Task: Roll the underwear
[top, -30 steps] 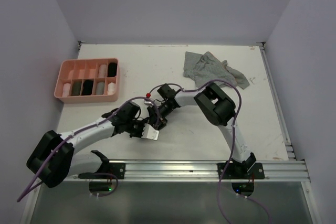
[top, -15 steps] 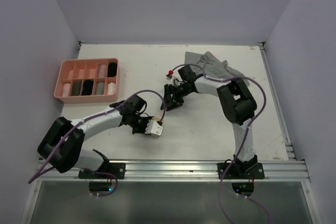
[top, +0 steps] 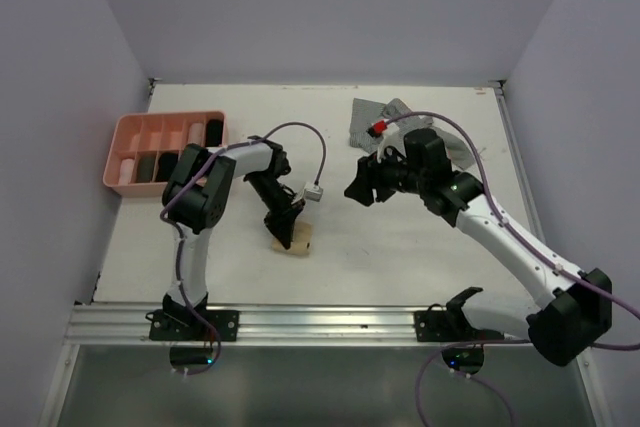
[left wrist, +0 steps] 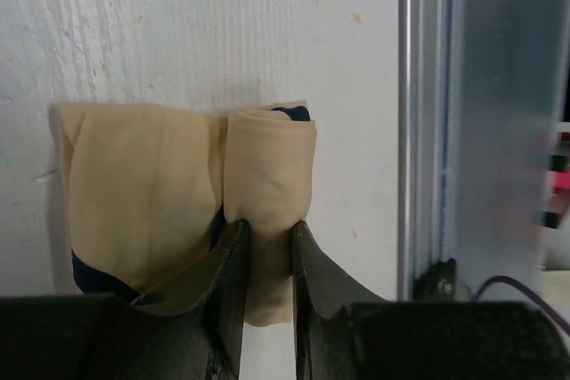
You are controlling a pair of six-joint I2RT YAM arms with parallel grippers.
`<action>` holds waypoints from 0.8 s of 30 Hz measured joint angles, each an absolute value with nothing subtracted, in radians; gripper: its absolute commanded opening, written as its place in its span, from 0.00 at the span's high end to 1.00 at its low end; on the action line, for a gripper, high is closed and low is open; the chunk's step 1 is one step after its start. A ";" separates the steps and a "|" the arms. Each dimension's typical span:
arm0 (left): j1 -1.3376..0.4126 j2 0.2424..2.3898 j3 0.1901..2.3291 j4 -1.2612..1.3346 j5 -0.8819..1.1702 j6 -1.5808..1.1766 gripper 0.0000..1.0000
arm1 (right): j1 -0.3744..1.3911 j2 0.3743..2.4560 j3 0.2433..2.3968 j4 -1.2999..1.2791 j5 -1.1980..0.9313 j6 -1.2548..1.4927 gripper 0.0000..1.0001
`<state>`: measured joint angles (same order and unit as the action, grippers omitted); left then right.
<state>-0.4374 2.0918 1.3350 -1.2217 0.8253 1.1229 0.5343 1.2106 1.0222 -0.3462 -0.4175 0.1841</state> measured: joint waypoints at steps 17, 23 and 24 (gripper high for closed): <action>-0.405 2.405 1.590 -1.582 0.889 1.122 0.92 | 1.071 1.457 0.926 -0.285 -0.126 -0.209 0.33; -0.405 2.405 1.583 -1.583 0.889 1.122 0.92 | 1.129 1.576 0.931 -0.148 -0.068 -0.310 0.32; -0.405 2.406 1.575 -1.583 0.889 1.121 0.91 | 1.135 1.590 0.934 -0.131 -0.065 -0.319 0.33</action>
<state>-0.4053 2.4058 1.5749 -1.5833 0.8890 1.1213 1.1355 1.5898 0.9337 -0.1310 -0.0650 -0.3191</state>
